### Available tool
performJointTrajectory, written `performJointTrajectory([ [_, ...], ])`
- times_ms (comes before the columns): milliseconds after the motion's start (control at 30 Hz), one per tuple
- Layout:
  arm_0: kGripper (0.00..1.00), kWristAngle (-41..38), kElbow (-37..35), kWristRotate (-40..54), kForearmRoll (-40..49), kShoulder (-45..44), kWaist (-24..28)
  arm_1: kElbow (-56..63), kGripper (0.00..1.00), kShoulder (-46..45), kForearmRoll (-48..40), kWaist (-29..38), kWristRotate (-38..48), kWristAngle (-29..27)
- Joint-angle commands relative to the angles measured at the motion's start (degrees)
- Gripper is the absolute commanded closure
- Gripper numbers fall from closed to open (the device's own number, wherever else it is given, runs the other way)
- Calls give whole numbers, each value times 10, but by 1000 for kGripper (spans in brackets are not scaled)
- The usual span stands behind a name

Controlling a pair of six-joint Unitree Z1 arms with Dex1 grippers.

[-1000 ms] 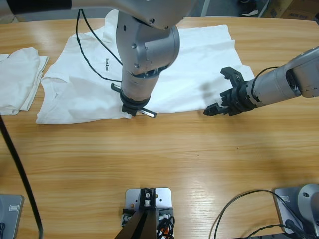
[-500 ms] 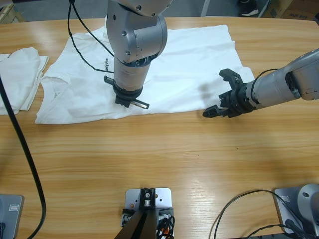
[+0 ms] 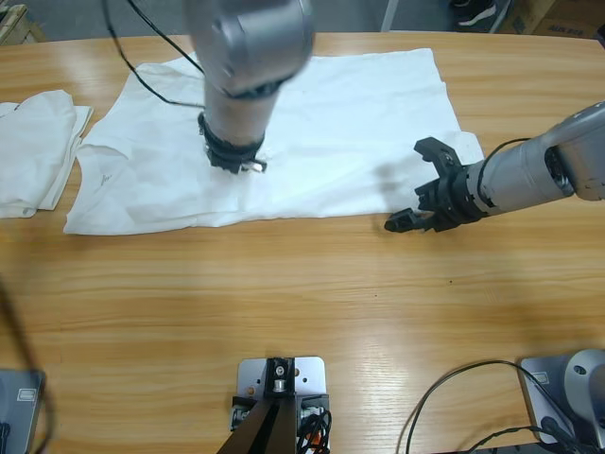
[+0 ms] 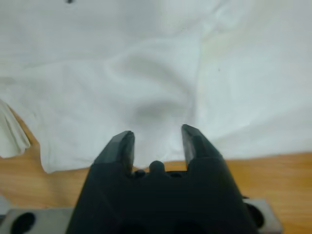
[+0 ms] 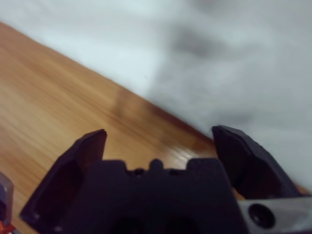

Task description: Fold clothes

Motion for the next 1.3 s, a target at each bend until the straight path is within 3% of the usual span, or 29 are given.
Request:
performJointTrajectory([
  [33, 256, -136, 55, -64, 86, -76, 4, 13, 36, -26, 31, 11, 11, -24],
  [200, 254, -185, 28, -83, 82, -37, 55, 12, 42, -33, 40, 14, 8, -33],
  [267, 121, -182, 8, -80, 82, -26, 92, 7, 70, -38, 51, 14, 8, -37],
  [333, 119, -185, -26, -79, 83, -11, 121, 4, 191, -47, 55, 14, 7, -40],
  [400, 133, -185, -41, -83, 85, -9, 131, -10, 375, -59, 58, 14, 7, -40],
  [433, 131, -186, -34, -98, 86, -13, 133, -23, 386, -64, 62, 14, 9, -39],
  [467, 128, -187, -19, -115, 86, -20, 133, -44, 379, -68, 70, 14, 22, -34],
  [567, 124, -187, 37, -136, 85, -34, 131, -98, 156, -57, 86, 14, 93, 12],
  [633, 138, -182, 74, -138, 85, -48, 130, -133, 92, -21, 77, 14, 125, 48],
  [733, 260, -177, 115, -136, 82, -77, 138, -190, 147, 32, 56, 14, 197, 86],
  [867, 205, -178, 163, -107, 38, -119, 146, -271, 143, 69, 64, 13, 221, 91],
  [967, 202, -183, 202, -86, 12, -129, 140, -283, 142, 62, 109, 13, 164, 69],
  [1100, 243, -189, 322, -88, -43, -161, 125, -207, 142, 14, 171, -43, 100, -25],
  [1133, 297, -200, 371, -92, -81, -176, 126, -181, 142, 8, 168, -58, 91, -23],
  [1200, 313, -225, 438, -94, -144, -198, 142, -154, 138, 7, 162, -66, 74, -4],
  [1300, 317, -248, 445, -94, -166, -214, 169, -152, 138, -10, 165, -79, 81, -1],
])
